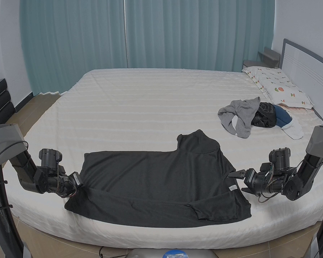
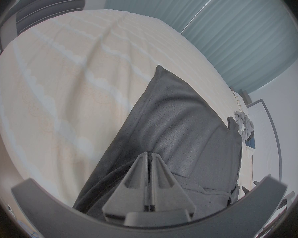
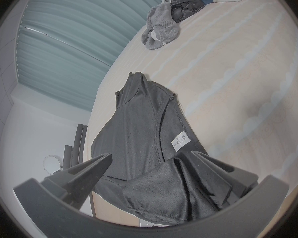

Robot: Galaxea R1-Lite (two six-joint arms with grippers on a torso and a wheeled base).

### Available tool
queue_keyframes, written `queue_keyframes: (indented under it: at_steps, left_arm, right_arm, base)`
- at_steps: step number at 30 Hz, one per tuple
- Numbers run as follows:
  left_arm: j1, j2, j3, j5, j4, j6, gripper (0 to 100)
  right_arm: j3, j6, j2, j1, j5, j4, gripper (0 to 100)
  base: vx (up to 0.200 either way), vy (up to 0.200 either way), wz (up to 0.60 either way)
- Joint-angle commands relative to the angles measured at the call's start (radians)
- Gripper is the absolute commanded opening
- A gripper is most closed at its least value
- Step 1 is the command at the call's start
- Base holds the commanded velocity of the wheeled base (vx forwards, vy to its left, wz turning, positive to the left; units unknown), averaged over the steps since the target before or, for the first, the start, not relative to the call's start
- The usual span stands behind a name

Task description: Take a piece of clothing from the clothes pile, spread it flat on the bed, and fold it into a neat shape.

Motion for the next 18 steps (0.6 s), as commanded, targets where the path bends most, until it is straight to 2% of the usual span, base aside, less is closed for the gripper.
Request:
queue_keyframes:
  at_steps: [1,6,11,18]
  left_arm:
    - [0.008,-0.045,0.034,0.002,-0.001,0.0,0]
    - [0.017,-0.099,0.057,0.0,0.0,-0.009,0]
    - [0.011,-0.136,0.08,0.002,0.0,-0.011,0]
    - [0.009,-0.14,0.083,0.002,0.006,-0.011,0]
  right_arm:
    - [0.0,0.0,0.0,0.0,0.0,0.0,100]
    - [-0.002,-0.015,0.001,0.009,0.002,0.0,100]
    - [-0.008,-0.066,0.012,0.023,0.002,-0.002,100]
    - [-0.002,-0.139,0.109,0.039,0.002,-0.137,100]
  base:
    - [0.0,0.0,0.0]
    - [0.0,0.0,0.0]
    - [0.0,0.0,0.0]
    - [0.0,0.0,0.0]
